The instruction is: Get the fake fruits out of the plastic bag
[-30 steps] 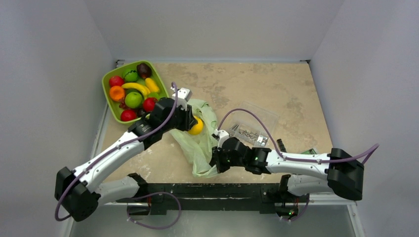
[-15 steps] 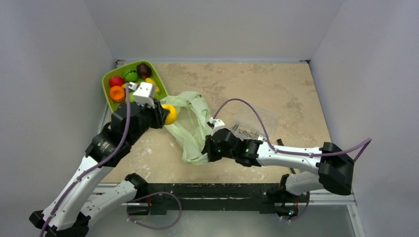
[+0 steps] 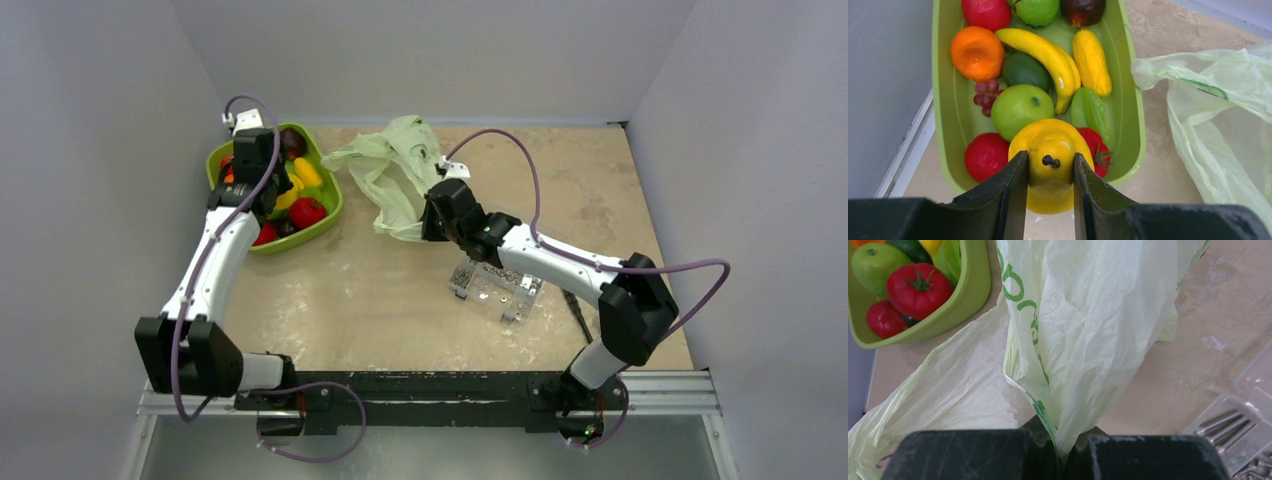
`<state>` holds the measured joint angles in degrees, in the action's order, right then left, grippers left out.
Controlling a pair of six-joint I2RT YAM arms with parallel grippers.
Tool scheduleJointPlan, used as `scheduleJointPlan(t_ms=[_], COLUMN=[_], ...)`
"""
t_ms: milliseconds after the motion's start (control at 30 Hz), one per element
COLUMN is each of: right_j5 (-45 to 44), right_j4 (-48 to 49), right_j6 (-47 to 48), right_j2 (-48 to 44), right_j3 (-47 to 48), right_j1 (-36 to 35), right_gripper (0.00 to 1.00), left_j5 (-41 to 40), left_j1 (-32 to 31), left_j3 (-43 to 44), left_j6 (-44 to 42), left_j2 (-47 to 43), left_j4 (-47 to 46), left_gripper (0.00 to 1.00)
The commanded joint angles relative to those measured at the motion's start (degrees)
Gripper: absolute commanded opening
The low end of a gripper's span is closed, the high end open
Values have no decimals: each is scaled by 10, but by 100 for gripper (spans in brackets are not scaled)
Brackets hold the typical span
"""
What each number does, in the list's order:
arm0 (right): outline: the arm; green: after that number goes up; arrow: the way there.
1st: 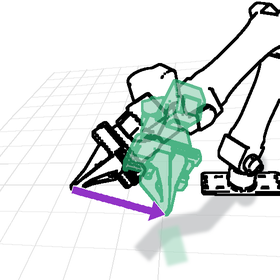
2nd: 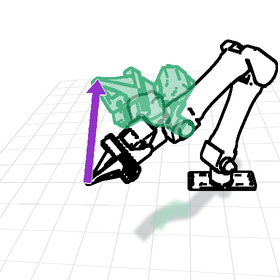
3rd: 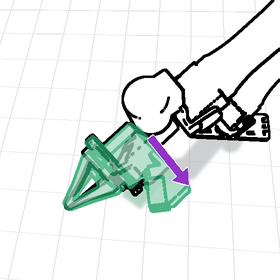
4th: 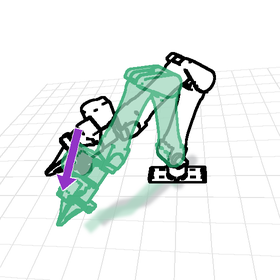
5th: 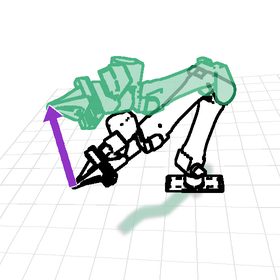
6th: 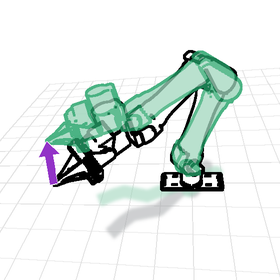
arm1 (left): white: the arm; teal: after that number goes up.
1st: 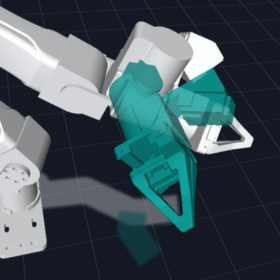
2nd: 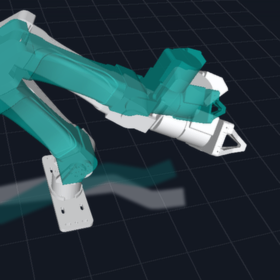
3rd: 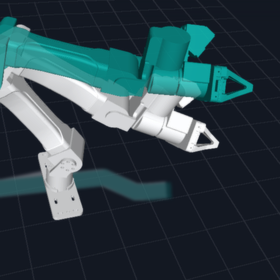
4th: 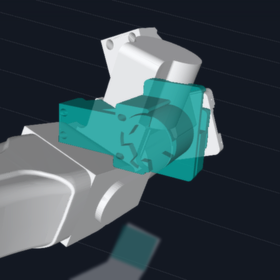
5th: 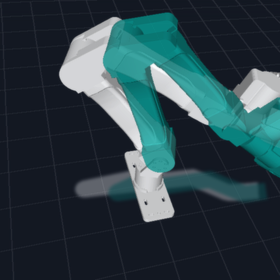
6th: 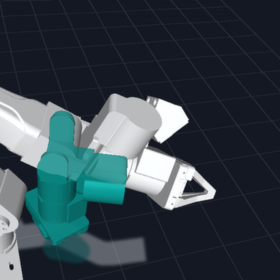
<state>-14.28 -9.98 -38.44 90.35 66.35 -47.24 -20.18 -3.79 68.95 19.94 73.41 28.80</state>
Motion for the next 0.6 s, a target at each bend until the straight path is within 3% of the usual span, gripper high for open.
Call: scheduleJointPlan(t_ms=[0,133,167,267,367,433,467,567], right_j5=[-26,-11,-6,6,16,20,19,21], right_j4=[-26,-35,-37,-51,-67,-68,-68,-88], right_j6=[49,67,72,90,106,117,121,133], right_j2=[29,58,64,78,73,59,54,37], right_j3=[57,87,93,110,117,110,107,108], right_j1=[31,49,51,52,51,51,51,52], right_gripper=[0,0,0,3,12,24,32,49], left_j5=[26,36,36,47,60,60,61,56], left_j1=[19,24,25,33,38,38,38,38], left_j3=[93,166,178,210,221,213,213,213], left_j6=[-14,-20,-20,-20,-13,-9,-9,-3], left_j2=[92,192,208,257,277,271,267,248], left_j4=[-46,-7,-1,19,35,31,35,56], left_gripper=[0,0,4,29,48,88,98,100])
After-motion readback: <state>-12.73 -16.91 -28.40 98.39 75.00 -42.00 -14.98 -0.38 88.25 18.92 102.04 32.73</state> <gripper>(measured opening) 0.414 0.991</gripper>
